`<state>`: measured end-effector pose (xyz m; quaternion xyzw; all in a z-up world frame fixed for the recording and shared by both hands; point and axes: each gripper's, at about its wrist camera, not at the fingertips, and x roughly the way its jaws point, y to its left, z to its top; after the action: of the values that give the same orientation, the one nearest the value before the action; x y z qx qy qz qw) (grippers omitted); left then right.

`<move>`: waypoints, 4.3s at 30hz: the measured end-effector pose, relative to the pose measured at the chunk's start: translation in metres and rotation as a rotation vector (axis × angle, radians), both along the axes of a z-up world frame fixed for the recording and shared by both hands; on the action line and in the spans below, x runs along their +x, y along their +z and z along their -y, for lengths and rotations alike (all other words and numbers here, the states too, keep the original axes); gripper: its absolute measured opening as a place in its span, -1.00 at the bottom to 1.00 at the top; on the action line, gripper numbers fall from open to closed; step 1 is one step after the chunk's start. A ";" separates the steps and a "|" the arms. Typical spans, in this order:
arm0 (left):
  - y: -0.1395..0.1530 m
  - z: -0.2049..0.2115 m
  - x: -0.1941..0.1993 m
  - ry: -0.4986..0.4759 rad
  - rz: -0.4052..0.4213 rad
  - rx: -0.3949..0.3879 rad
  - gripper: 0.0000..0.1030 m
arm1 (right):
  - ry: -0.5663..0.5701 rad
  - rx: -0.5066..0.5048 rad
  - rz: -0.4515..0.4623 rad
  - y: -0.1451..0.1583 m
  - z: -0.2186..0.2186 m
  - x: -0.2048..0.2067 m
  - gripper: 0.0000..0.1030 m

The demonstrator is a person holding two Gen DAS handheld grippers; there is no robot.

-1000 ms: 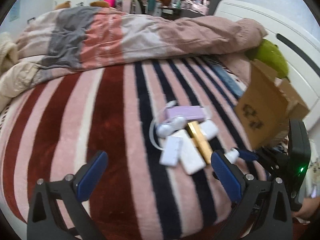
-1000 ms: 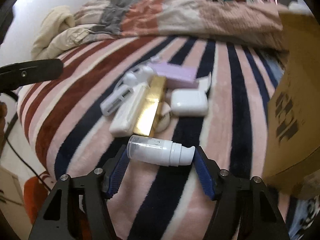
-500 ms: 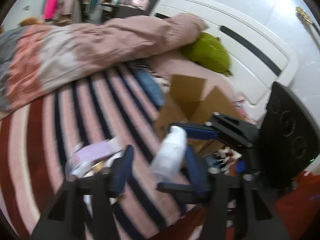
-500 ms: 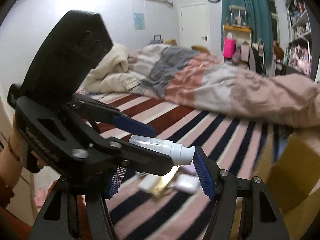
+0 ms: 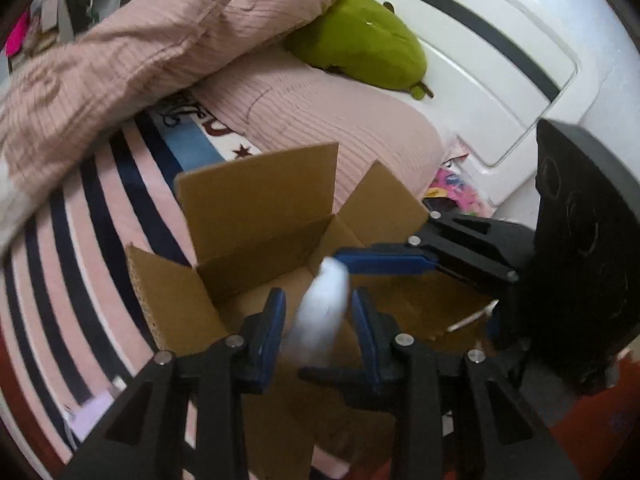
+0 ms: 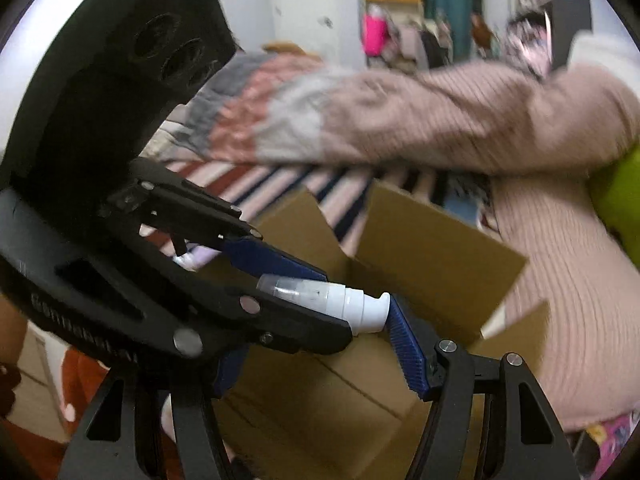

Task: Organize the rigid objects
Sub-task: 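Carry the bottle into the cardboard box and open the right gripper, then grasp the gold bar-shaped item with the right gripper, then lower the gold item into the box and open the right gripper, then grasp the white power bank with the right gripper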

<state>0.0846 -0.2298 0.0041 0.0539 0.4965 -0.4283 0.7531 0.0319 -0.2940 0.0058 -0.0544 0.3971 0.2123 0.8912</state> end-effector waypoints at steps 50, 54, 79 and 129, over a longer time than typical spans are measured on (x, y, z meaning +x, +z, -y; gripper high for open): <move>-0.078 -0.296 -0.082 0.634 0.138 0.078 0.54 | 0.096 -0.044 -0.258 -0.129 -0.177 -0.011 -0.72; -0.078 -0.287 -0.083 0.621 0.138 0.084 0.54 | 0.098 -0.097 -0.275 -0.137 -0.167 -0.022 -0.72; 0.008 -0.232 -0.082 0.468 0.215 -0.096 0.40 | 0.313 0.069 0.047 -0.026 -0.185 -0.044 -0.74; 0.027 -0.214 -0.046 0.527 0.301 0.069 0.48 | 0.342 0.133 0.009 0.012 -0.122 -0.019 -0.08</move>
<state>0.0382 -0.0158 0.0309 0.0119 0.3904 -0.1882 0.9011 0.0124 -0.1722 0.0177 -0.0632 0.3630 0.3862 0.8456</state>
